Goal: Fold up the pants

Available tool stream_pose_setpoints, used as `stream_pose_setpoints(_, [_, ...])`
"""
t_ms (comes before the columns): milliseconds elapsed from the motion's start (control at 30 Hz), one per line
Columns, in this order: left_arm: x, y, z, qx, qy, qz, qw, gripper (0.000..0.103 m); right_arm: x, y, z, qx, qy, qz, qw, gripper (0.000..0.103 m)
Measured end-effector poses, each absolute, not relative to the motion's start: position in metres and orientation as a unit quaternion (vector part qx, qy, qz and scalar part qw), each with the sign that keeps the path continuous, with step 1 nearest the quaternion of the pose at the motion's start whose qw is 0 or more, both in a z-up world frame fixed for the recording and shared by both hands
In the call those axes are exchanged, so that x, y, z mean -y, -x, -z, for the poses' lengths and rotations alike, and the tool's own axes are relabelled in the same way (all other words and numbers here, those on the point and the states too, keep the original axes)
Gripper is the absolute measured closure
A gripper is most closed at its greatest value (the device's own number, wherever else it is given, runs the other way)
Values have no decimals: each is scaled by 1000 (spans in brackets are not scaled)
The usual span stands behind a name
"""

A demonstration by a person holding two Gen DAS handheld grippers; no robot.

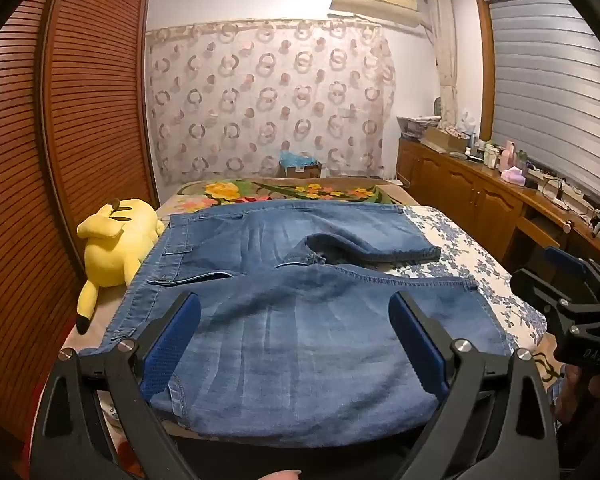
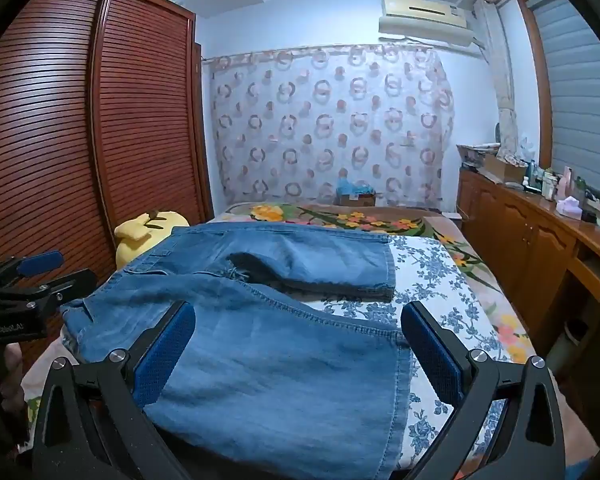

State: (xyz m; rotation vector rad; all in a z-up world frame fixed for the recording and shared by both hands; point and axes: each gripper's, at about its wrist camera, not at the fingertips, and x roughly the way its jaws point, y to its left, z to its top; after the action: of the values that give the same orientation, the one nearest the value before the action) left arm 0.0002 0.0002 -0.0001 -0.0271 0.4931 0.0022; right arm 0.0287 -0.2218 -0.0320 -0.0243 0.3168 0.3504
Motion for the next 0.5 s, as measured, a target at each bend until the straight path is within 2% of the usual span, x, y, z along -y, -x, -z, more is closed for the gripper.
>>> stream_pose_setpoints(500, [0, 0, 0, -241, 9, -3, 970, 7, 222, -24, 31, -158, 5, -167, 973, 0])
